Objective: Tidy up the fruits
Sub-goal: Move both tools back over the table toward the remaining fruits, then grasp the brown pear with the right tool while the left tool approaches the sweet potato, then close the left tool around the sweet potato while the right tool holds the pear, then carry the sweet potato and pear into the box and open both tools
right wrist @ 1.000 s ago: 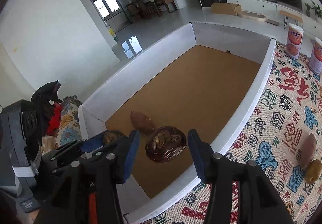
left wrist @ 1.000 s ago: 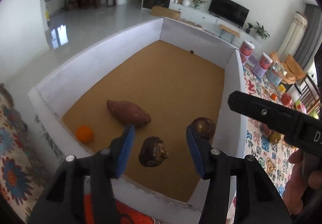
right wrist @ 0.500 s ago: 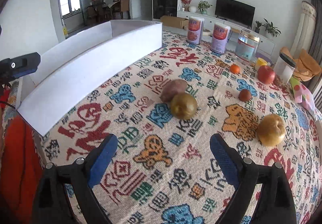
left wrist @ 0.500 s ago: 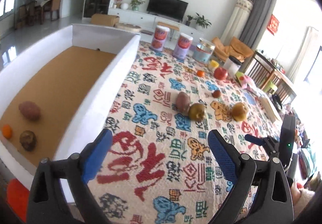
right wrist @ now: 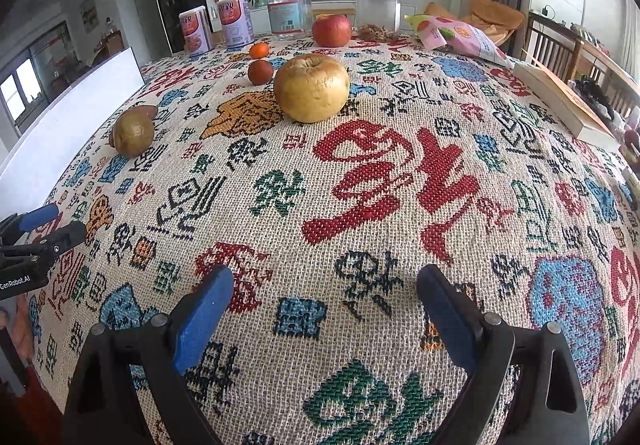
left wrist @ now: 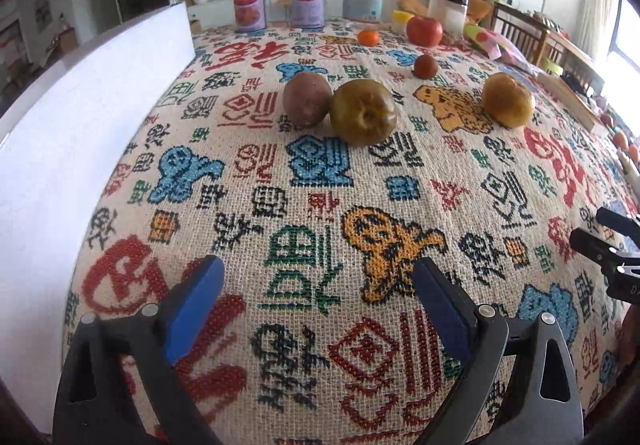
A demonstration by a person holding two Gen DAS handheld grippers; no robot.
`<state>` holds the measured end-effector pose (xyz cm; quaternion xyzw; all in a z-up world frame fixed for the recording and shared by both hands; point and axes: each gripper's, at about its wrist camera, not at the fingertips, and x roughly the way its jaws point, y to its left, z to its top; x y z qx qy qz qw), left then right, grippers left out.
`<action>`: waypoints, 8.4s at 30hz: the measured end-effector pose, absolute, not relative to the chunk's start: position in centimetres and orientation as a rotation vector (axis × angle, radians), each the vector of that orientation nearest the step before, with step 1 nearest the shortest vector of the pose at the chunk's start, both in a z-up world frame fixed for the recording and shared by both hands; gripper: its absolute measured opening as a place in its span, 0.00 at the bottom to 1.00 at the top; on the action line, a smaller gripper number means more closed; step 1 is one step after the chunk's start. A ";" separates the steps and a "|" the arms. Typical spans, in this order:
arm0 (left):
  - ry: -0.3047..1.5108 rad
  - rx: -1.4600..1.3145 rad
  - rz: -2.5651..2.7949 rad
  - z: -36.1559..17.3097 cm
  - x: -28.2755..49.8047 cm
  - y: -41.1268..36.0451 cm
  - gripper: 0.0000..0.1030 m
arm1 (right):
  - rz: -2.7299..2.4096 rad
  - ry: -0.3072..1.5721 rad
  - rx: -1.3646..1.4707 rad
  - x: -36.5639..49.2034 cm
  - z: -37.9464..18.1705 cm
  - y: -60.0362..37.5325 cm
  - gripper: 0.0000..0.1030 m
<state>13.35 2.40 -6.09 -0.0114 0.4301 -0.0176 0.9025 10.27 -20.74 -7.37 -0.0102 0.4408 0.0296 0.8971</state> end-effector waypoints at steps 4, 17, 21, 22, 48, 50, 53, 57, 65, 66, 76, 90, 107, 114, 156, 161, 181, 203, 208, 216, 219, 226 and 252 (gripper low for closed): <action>0.891 -0.046 -0.030 -6.2 13.5 2.8 0.94 | 0.070 0.924 -0.067 10.4 -7.8 -20.0 0.92; 0.913 0.012 -0.021 -6.6 13.7 1.8 0.98 | 0.085 0.949 -0.078 10.8 -8.0 -19.6 1.00; 0.913 0.012 -0.021 -6.6 13.7 1.8 0.98 | 0.085 0.949 -0.078 10.8 -8.0 -19.6 1.00; 0.913 0.012 -0.021 -6.6 13.7 1.8 0.98 | 0.085 0.949 -0.078 10.8 -8.0 -19.6 1.00; 0.912 0.012 -0.021 -6.6 13.7 1.8 0.98 | 0.085 0.949 -0.078 10.8 -8.0 -19.6 1.00; 0.912 0.012 -0.021 -6.6 13.7 1.8 0.98 | 0.084 0.949 -0.078 10.8 -8.1 -19.6 1.00; 0.913 0.012 -0.020 -6.6 13.7 1.8 0.99 | 0.085 0.949 -0.078 10.8 -8.0 -19.6 1.00; 0.922 0.021 -0.042 -6.5 13.8 2.1 0.99 | 0.085 0.949 -0.078 10.8 -8.1 -19.6 1.00; 0.916 0.018 -0.039 -6.7 13.8 3.2 1.00 | 0.082 0.950 -0.084 10.8 -8.0 -19.4 1.00; 0.916 0.018 -0.039 -6.7 13.8 3.2 1.00 | 0.083 0.948 -0.079 11.0 -7.9 -19.3 1.00; 0.916 0.014 -0.042 -6.7 13.9 3.2 1.00 | 0.475 0.924 -0.088 19.5 -4.8 -8.4 0.84; 0.916 0.013 -0.042 -6.6 14.0 3.2 0.99 | 0.557 0.972 -0.099 22.0 -6.5 -5.9 0.48; 0.916 0.015 -0.040 -6.6 14.0 3.2 1.00 | 0.293 0.899 0.029 11.1 -7.2 -21.4 0.51; 0.921 0.012 -0.049 -6.6 13.9 3.3 0.99 | 0.275 0.899 -0.082 10.1 -7.6 -19.3 0.78; 0.916 0.001 -0.030 -6.4 13.4 1.0 0.93 | 0.267 0.920 -0.117 10.4 -8.0 -18.8 0.90; 0.920 0.004 -0.021 -6.6 13.5 0.9 0.96 | 0.273 0.923 -0.119 10.4 -8.0 -18.7 0.91; 0.919 0.003 -0.011 -6.6 13.4 0.9 0.98 | 0.311 0.919 -0.072 10.5 -7.9 -19.3 0.94; 0.919 0.003 -0.012 -6.6 13.4 0.9 0.98 | 0.330 0.917 -0.042 10.5 -7.9 -19.4 0.97; 0.923 -0.003 -0.030 -6.6 13.3 1.0 0.99 | 0.338 0.915 -0.029 10.5 -7.9 -19.6 0.97; 0.952 -0.021 -0.132 -5.7 13.1 0.8 0.95 | 0.357 0.910 0.007 10.5 -7.8 -20.1 0.97; 0.976 0.020 -0.139 -5.7 13.7 0.1 0.81 | 0.370 0.900 0.052 10.5 -7.7 -20.7 0.97; 0.970 0.048 -0.148 -5.3 14.0 0.1 0.40 | 0.294 0.896 0.144 11.4 -7.1 -22.3 0.94; 0.794 -0.455 0.196 8.1 7.8 26.2 0.39 | 0.883 0.878 -0.036 13.2 6.6 8.0 0.47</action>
